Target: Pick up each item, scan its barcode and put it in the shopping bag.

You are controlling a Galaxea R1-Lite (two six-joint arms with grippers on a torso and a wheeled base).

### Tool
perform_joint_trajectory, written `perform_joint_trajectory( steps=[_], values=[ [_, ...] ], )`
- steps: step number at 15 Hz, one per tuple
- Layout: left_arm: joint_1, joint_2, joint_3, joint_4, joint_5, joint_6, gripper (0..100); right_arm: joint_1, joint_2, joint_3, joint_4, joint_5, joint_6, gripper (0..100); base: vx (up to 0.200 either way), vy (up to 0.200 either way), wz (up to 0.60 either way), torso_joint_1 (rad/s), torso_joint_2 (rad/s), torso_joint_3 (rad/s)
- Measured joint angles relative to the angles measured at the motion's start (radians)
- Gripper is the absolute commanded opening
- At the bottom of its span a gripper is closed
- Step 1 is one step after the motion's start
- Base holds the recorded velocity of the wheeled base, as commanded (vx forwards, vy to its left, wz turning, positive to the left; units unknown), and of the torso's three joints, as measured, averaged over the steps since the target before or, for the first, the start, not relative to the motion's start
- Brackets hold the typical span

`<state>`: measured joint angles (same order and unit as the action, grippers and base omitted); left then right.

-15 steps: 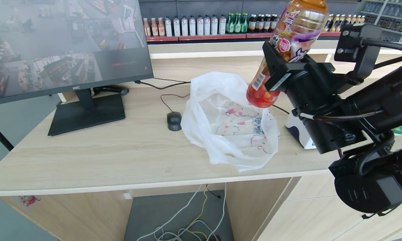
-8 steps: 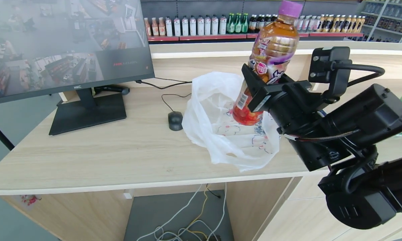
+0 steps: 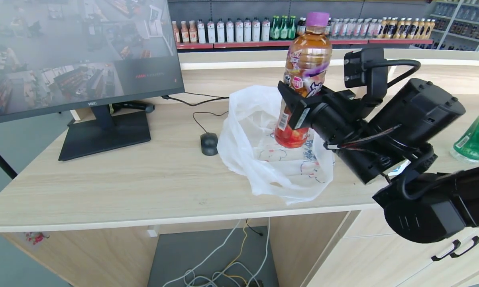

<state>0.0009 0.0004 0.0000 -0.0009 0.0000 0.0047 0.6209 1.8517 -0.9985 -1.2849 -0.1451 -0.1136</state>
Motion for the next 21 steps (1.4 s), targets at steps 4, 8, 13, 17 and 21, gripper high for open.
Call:
perform_joint_trajectory(
  steps=[4,8,13,17,21],
  values=[
    [0.000,0.000,0.000,0.000,0.000,0.000,100,-0.005,0.032,-0.090,0.083,0.055,0.000,0,0.000,0.000,0.00,0.000,0.00,0.000],
    [0.001,0.000,0.000,0.000,0.000,0.000,100,-0.046,0.103,-0.161,0.084,0.091,0.001,0,0.000,0.000,0.00,0.000,0.00,0.000],
    [0.000,0.000,0.000,0.000,0.000,0.000,100,-0.097,0.205,-0.276,0.096,0.118,0.007,0,0.000,0.000,0.00,0.000,0.00,0.000],
    [0.000,0.000,0.000,0.000,0.000,0.000,100,-0.101,0.278,-0.360,0.108,0.116,0.007,0,0.000,0.000,0.00,0.000,0.00,0.000],
    [0.000,0.000,0.000,0.000,0.000,0.000,100,-0.100,0.352,-0.454,0.127,0.119,0.007,0,0.000,0.000,0.00,0.000,0.00,0.000]
  ],
)
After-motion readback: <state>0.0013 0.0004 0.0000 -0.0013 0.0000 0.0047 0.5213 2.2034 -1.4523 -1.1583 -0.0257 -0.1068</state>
